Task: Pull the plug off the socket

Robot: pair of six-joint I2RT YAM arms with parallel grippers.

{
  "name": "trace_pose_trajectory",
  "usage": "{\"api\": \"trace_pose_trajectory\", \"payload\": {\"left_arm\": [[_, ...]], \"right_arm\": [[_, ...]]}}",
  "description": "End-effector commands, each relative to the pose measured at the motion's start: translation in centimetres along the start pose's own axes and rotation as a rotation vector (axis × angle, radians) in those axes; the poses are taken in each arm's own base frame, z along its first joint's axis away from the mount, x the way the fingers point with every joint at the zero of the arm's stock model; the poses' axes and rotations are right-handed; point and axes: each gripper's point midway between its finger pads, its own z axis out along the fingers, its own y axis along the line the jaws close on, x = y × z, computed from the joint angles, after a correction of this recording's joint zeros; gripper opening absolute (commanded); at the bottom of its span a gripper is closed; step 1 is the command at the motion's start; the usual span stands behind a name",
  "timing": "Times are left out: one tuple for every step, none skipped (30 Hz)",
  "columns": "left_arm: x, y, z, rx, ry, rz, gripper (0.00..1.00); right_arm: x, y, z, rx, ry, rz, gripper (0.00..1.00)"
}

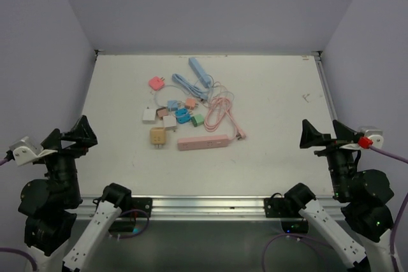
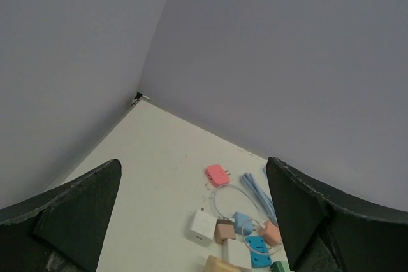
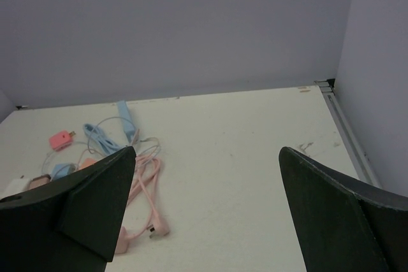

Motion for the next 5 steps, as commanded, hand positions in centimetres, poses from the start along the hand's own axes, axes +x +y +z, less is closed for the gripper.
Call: {"api": "trace_pose_trajectory", "payload": {"left_arm": [[1.1,-0.9,1.0,0.009,0.029,0.021,1.0],[1.4,-1.1,1.3,0.01,0.042,0.024,0.99],[1.8,-1.3,1.4,0.015,0.051,0.028,0.99],[1.9,-1.5,1.4,0.029,0.053,0.024,1.0],[2.4,-1.7,1.6,0.034,0.064,0.024,1.0]], "right_arm": [[-0.4,0.7,0.7,-0.017,-0.022,0.004,0.99],[-0.5,0.7,0.7,-0.016,-0.025,-0.002,0.99],[-0.5,0.9,1.0,-0.019,-0.021,-0.006,0.99],[-0.5,1.1,1.1,-0.028,-0.023,-0.005,0.99],[-0.6,1.3,1.2,-0.034,-0.021,-0.005,0.99]]}}
